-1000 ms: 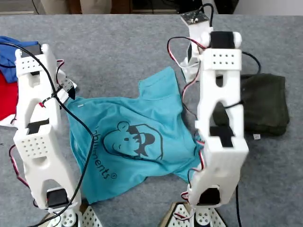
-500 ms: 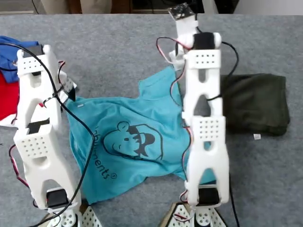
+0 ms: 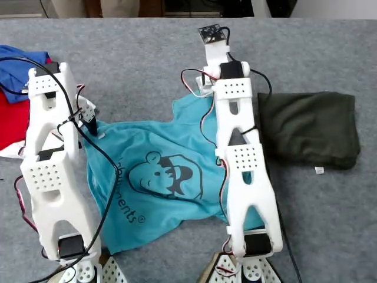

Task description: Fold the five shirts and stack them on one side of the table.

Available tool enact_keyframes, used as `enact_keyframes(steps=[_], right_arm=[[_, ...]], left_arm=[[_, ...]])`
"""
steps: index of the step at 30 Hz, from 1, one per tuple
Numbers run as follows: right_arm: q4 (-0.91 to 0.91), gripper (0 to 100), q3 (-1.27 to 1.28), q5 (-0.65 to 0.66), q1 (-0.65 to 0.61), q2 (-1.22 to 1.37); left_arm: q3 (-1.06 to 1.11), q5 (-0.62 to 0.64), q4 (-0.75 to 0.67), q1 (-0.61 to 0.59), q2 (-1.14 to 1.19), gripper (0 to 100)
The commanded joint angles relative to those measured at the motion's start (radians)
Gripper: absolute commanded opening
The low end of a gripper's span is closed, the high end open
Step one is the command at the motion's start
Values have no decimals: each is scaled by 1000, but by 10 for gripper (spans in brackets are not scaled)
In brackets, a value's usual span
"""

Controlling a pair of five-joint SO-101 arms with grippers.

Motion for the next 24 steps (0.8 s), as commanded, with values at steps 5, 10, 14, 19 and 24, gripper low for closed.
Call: enact_keyframes(steps=[5,10,14,19,24], right_arm=[[-20,199,-47,-20,1,-12],[-18,199,-45,-20,-4,-5],[-15,199,-25,-23,-5,-5],[-12,199,62,-23,-12,-13],[5,199,56,-23,-15,-13]], left_arm=[[0,-58,-41,12,-7,198],[37,-114,-147,8,5,198],[43,-120,-164,9,10,198],[129,-120,-288,3,10,198],[192,-120,-354,2,-1,198]])
